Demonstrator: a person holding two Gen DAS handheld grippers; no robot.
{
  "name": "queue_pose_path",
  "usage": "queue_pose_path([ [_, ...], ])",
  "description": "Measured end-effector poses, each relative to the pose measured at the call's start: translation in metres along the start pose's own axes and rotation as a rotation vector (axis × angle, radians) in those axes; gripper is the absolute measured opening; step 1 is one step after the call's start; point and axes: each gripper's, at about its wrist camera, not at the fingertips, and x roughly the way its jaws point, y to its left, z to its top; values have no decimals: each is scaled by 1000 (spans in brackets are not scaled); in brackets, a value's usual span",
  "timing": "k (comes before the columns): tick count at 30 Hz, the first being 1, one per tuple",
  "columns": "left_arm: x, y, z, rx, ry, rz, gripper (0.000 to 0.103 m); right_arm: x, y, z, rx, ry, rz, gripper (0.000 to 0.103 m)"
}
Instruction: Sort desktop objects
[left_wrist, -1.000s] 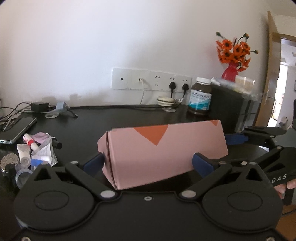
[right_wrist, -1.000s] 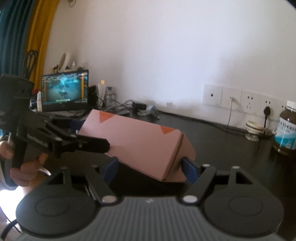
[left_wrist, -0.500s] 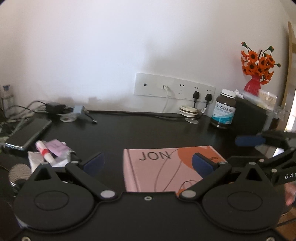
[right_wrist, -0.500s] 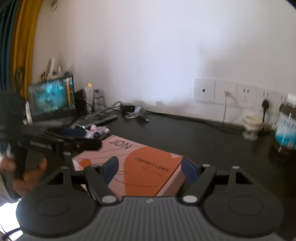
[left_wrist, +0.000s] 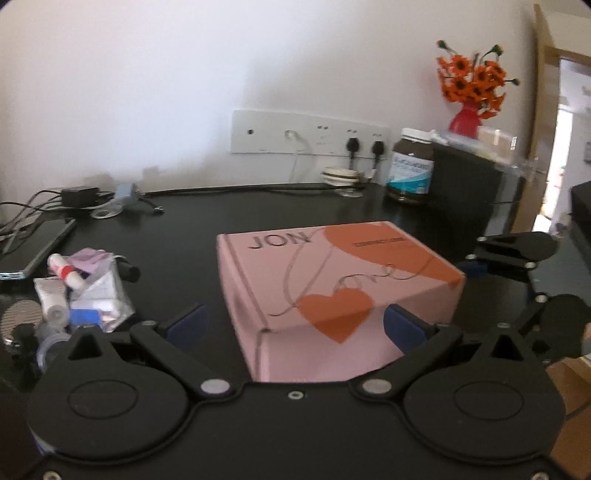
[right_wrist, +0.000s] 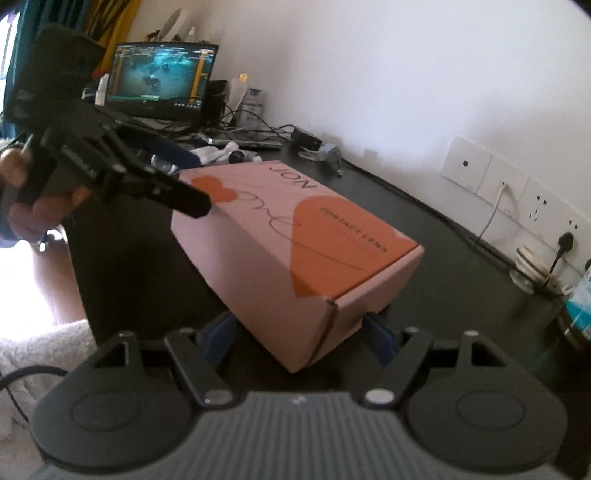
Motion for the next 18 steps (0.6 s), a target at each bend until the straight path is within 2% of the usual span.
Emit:
queue_pose_path([
  [4, 20, -5, -4, -24, 67, -18, 103, 8, 0, 1, 17, 12, -16, 80],
  [6, 26, -9, -5, -17, 65, 2, 103, 13, 0, 5, 27, 13, -26, 87],
  [9, 29, -12, -5, -29, 65, 19, 103, 16, 5, 7, 28, 6, -68, 91],
  [13, 20, -8, -5, -41, 68, 16, 103, 13, 13, 5, -10, -35, -114, 87],
  [15, 12, -8, -5, -27, 61, 18, 103, 5, 20, 3, -54, -73, -130, 81],
  [18, -5, -9, -2, -21, 31, 5, 102, -11, 17, 4, -14, -110, -98, 74],
])
